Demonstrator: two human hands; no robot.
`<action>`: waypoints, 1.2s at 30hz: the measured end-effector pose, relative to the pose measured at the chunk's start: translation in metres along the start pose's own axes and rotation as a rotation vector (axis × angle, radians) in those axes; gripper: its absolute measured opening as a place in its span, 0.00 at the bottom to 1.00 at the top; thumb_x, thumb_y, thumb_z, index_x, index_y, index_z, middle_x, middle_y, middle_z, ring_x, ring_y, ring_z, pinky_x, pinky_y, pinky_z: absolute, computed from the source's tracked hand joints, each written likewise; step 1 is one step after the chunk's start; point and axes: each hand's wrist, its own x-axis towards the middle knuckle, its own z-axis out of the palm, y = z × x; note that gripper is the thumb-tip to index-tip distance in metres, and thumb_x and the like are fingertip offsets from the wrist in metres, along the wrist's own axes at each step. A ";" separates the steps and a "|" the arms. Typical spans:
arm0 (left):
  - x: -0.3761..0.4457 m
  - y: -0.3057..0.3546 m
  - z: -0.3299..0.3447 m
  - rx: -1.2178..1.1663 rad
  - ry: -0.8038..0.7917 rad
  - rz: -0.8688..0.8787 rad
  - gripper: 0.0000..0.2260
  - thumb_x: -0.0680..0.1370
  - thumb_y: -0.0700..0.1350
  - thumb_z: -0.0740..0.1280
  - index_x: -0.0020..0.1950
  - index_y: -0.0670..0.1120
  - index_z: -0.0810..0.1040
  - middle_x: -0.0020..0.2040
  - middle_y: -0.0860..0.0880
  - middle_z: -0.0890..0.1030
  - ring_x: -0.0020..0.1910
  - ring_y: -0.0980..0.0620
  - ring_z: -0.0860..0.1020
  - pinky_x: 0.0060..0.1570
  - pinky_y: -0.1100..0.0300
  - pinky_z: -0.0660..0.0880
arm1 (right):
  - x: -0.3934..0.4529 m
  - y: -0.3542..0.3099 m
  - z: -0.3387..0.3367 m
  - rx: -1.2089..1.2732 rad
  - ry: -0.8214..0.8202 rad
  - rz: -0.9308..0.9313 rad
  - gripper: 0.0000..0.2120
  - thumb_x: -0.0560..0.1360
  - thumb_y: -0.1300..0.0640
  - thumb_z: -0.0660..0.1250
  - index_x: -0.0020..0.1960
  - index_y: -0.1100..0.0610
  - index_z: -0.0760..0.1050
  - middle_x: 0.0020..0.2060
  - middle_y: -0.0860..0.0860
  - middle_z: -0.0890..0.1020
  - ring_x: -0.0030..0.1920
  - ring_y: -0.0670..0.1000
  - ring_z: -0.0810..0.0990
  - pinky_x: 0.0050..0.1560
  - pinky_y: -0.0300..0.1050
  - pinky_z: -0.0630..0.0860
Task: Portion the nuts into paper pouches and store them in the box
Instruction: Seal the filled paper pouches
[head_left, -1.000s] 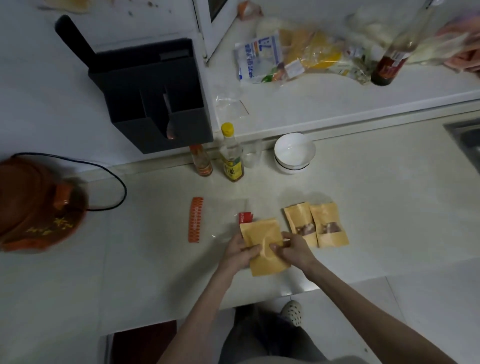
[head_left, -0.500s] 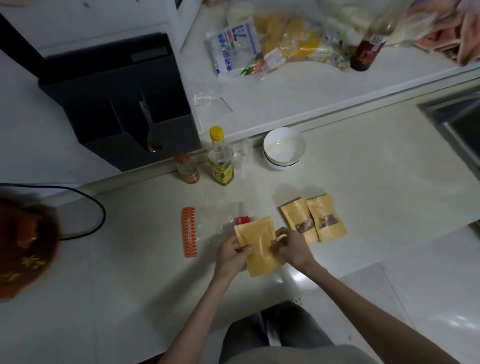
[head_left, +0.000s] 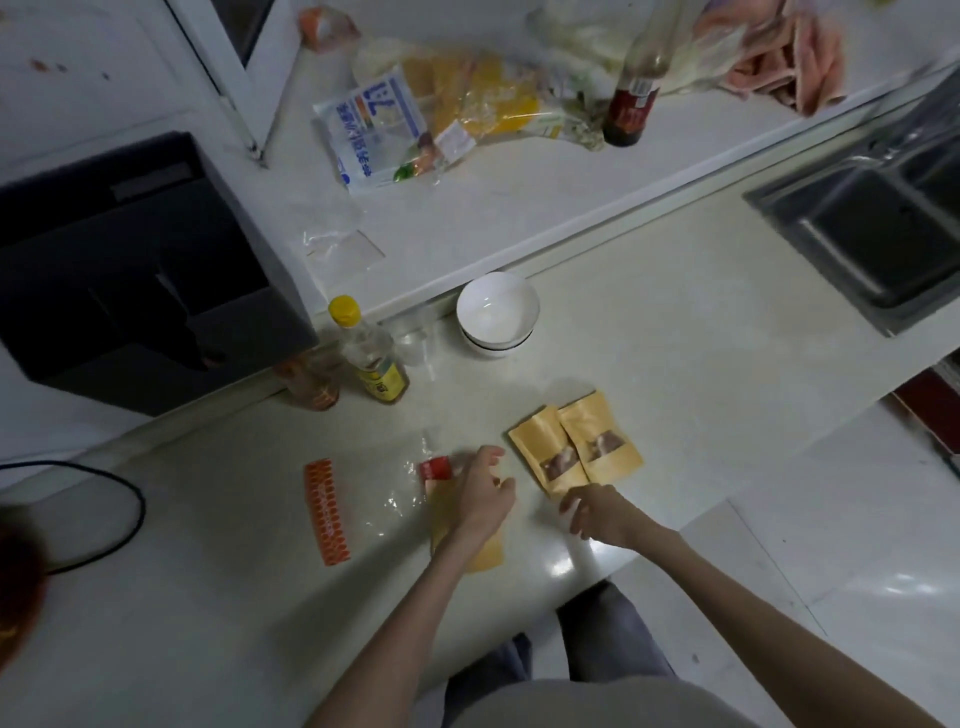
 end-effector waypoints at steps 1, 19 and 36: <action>0.007 0.005 0.004 -0.010 -0.017 -0.020 0.19 0.75 0.36 0.68 0.64 0.48 0.73 0.60 0.48 0.74 0.55 0.52 0.74 0.50 0.63 0.72 | 0.002 0.004 -0.008 0.000 0.010 -0.006 0.14 0.72 0.67 0.61 0.56 0.61 0.77 0.49 0.60 0.83 0.43 0.53 0.79 0.46 0.43 0.77; 0.057 0.042 0.068 0.113 0.267 -0.236 0.12 0.75 0.50 0.70 0.55 0.49 0.73 0.53 0.50 0.78 0.51 0.49 0.77 0.52 0.52 0.77 | 0.054 0.057 -0.124 0.045 -0.078 -0.160 0.18 0.68 0.70 0.57 0.48 0.59 0.82 0.42 0.56 0.85 0.39 0.51 0.81 0.46 0.44 0.79; 0.010 0.054 0.027 0.040 0.385 -0.030 0.09 0.76 0.45 0.70 0.55 0.46 0.82 0.46 0.56 0.80 0.47 0.56 0.77 0.48 0.68 0.70 | 0.041 0.006 -0.138 0.020 0.129 -0.404 0.22 0.65 0.71 0.58 0.53 0.56 0.79 0.42 0.46 0.80 0.40 0.45 0.78 0.34 0.25 0.69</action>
